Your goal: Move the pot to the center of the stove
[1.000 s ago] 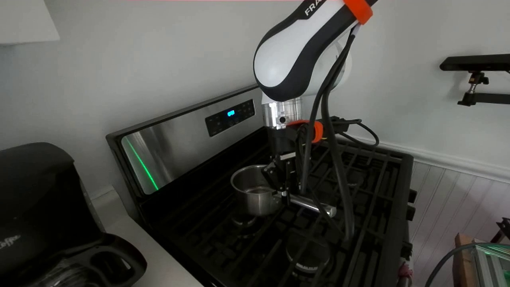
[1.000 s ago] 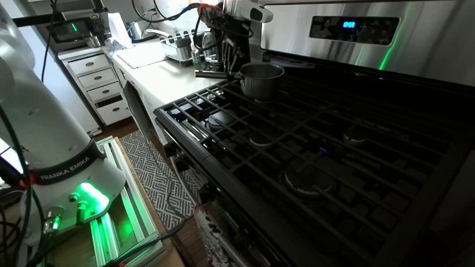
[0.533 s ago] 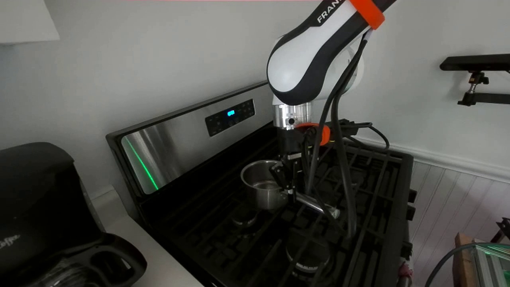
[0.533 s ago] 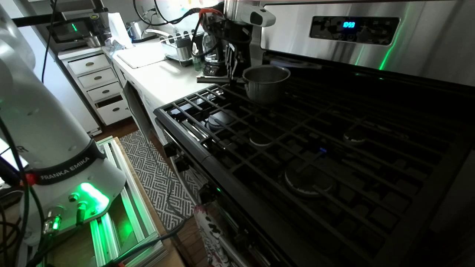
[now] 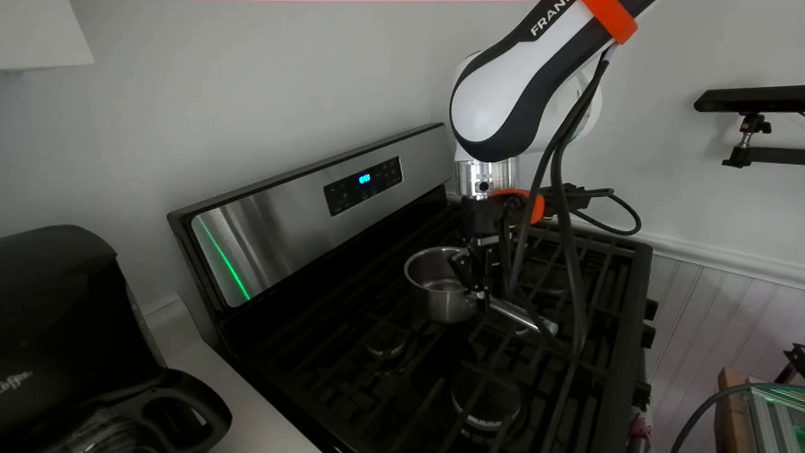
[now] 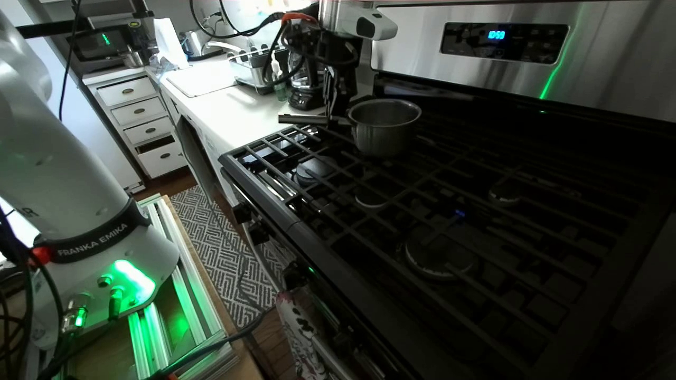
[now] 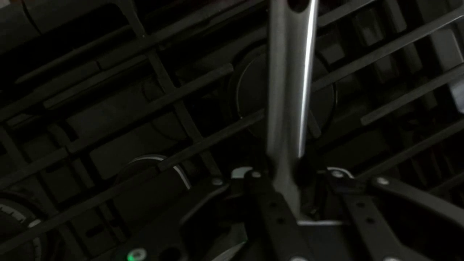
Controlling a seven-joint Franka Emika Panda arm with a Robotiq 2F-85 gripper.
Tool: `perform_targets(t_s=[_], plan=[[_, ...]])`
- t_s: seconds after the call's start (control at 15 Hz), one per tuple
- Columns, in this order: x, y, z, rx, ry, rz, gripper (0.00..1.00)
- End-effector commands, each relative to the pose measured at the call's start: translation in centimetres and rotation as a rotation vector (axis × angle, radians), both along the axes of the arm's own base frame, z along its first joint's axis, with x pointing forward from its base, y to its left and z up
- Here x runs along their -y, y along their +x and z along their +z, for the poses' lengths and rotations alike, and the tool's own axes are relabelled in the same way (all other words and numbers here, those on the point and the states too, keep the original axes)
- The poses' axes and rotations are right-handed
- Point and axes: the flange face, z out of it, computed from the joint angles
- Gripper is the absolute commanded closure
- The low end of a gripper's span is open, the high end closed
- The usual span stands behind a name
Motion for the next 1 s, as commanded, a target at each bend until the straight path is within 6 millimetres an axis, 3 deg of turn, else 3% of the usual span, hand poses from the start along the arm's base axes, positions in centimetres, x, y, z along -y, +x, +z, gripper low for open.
perform_targets(t_s=[0.0,0.93], plan=[[1.2,-1.7,0.6,-0.002,-0.045,0.03,0.93],[4.0,-3.3,1.1,-0.029,-0.069,0.23,0.93]])
